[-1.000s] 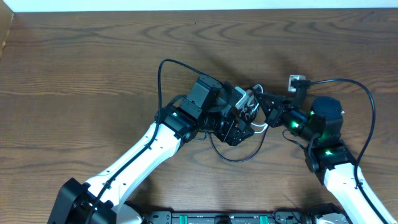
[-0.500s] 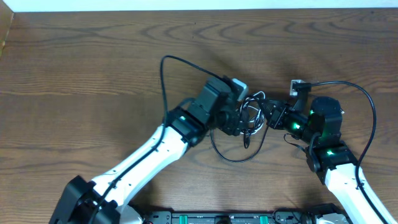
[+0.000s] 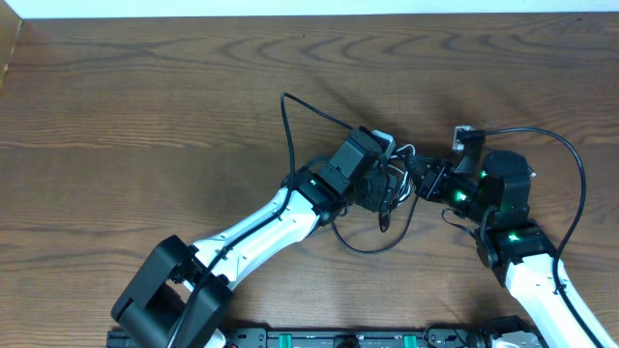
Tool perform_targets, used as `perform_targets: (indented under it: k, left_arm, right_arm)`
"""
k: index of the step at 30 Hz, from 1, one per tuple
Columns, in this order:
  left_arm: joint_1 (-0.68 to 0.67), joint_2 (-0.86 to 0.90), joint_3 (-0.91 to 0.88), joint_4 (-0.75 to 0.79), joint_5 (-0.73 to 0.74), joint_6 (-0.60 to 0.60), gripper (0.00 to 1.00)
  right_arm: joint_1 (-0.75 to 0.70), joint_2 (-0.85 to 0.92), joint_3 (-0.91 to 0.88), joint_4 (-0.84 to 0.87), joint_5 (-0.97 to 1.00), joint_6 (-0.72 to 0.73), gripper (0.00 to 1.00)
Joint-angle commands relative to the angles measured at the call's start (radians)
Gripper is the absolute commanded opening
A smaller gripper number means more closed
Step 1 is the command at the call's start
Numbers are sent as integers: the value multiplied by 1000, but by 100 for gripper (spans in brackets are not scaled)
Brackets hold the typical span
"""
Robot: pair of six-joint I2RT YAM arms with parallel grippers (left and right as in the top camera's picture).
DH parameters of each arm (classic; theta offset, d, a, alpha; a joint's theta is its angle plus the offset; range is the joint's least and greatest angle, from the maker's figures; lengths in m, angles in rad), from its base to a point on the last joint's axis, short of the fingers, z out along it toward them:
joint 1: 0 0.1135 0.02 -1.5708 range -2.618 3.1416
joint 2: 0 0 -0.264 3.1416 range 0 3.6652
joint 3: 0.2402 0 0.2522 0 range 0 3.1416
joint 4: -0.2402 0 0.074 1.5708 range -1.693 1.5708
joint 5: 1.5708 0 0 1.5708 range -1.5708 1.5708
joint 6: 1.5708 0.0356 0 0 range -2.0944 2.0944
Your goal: Untangle cables
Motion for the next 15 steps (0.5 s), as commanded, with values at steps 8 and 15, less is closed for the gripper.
perform_targets:
  k: [8, 15]
  left_arm:
    - [-56, 1, 2, 6, -63, -31, 72]
    - [-83, 26, 2, 0, -240, -165, 71]
  right_arm:
    - [-8, -4, 11, -4, 35, 39, 1]
    - [-8, -4, 11, -4, 30, 62, 1]
